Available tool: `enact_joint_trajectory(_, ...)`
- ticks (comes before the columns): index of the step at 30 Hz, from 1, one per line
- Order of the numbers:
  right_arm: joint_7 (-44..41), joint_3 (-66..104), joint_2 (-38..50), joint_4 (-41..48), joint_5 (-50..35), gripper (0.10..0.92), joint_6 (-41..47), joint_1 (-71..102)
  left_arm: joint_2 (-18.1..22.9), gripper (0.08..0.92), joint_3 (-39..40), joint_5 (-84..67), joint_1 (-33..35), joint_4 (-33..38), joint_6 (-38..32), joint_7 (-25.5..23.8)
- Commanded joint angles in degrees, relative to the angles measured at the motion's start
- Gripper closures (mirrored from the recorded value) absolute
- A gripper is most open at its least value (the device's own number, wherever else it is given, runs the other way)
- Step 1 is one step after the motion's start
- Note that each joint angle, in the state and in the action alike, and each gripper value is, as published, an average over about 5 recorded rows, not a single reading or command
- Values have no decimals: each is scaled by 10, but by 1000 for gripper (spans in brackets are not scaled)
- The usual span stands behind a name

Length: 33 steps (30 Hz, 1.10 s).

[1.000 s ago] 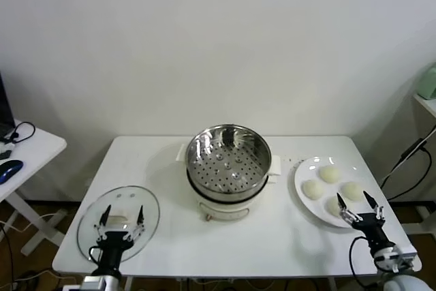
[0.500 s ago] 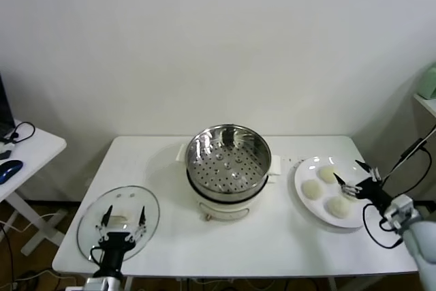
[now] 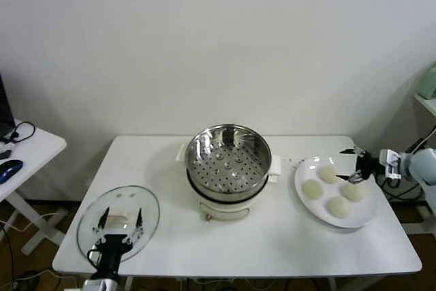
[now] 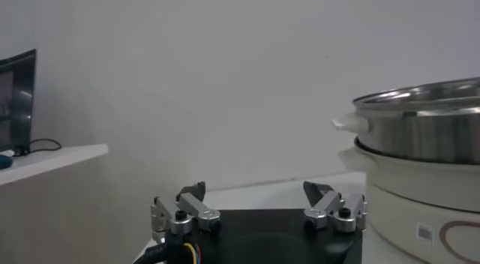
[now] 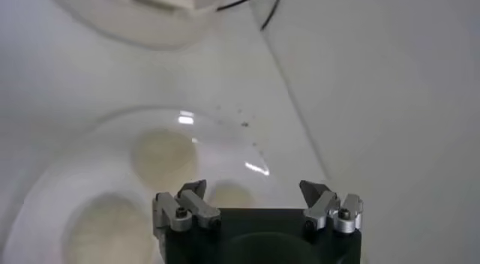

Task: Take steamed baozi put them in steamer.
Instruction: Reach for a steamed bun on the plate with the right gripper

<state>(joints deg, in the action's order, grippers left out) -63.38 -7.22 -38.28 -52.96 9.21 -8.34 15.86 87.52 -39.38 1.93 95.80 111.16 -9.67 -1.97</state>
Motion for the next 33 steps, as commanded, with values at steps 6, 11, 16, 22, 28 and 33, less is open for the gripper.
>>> enact_joint_trajectory(6,-80,-145,-138,239,147,203,-40,-177,-3,177,-3,1,-6,5,13,1)
enact_joint_trajectory(11,-70,-123,-182,282,182,203,-43,-177,-3,177,-6,2,-8,-3,13,2)
enact_joint_trajectory(16,-55,-112,-205,301,197,203,-43,-171,-4,177,-6,1,-9,-9,13,2)
enact_joint_trajectory(22,-37,-91,-215,316,233,203,-48,-164,-5,177,-5,-1,-12,-15,14,3)
enact_joint_trajectory(28,-19,-75,-215,318,247,203,-52,-155,-6,177,-3,-1,-14,-20,13,2)
enact_joint_trajectory(33,-5,-65,-215,322,255,203,-55,-153,-7,177,-2,-1,-15,-22,13,2)
